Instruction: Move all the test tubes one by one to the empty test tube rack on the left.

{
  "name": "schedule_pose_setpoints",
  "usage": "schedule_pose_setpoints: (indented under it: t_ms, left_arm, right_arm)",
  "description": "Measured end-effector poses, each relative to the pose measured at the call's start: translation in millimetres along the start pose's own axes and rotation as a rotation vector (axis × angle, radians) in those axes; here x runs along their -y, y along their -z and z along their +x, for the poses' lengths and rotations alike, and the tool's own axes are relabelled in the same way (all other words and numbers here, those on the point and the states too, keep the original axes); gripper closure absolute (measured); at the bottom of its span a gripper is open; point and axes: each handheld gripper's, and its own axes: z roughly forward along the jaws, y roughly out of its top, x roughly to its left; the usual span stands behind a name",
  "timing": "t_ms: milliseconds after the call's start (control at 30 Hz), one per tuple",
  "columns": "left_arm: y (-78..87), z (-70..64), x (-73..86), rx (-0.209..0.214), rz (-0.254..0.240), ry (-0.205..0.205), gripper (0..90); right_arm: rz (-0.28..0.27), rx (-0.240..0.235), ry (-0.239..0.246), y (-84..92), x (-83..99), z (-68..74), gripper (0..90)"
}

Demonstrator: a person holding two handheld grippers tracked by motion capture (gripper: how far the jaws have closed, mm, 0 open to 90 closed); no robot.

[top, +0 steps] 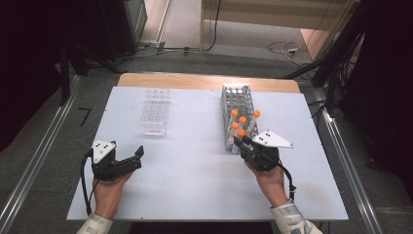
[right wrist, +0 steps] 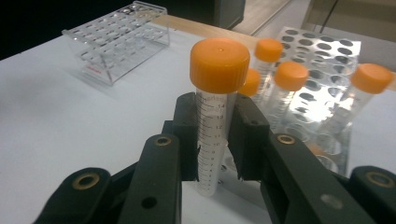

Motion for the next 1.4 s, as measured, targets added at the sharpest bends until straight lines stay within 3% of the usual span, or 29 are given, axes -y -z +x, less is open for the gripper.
schedule_pose_setpoints:
  t_ms: [367,700,833,867,933,1000,1100,1267,1400]
  left_arm:
    - [-6.3,-27.2,-8.3,0.072,-0.002,-0.041,7.9]
    - [-14.0,-61.0,-24.6,0.207,-0.002,-0.065,13.8]
    - [-21.3,-81.5,-32.4,0.274,0.012,-0.100,15.3]
    - [-21.3,-81.5,-32.4,0.274,0.012,-0.100,15.6]
    - [-25.9,-92.1,-34.4,0.313,0.026,-0.120,17.7]
    - [-26.6,-95.0,-35.0,0.324,0.026,-0.123,20.8]
    - [-26.9,-103.7,-37.9,0.375,0.025,-0.140,25.4]
    - [-29.3,-110.7,-39.9,0.412,0.029,-0.165,34.5]
    - [-31.1,-115.2,-39.7,0.415,0.031,-0.181,41.8]
  right_arm:
    - [0.040,-0.072,0.045,-23.6,3.7,26.9,72.2]
    - [0.070,-0.119,0.084,-46.6,3.4,51.5,72.2]
    - [0.074,-0.139,0.100,-55.1,2.3,60.1,72.2]
    - [0.074,-0.143,0.102,-57.1,1.9,62.5,72.2]
    - [0.074,-0.151,0.105,-60.3,0.5,66.6,72.1]
    - [0.077,-0.155,0.104,-63.4,-0.9,70.0,72.2]
    - [0.079,-0.164,0.106,-68.1,-2.1,73.6,72.2]
    - [0.079,-0.175,0.103,-73.7,-3.4,79.3,72.2]
    - [0.074,-0.185,0.111,-74.2,-5.3,83.2,72.2]
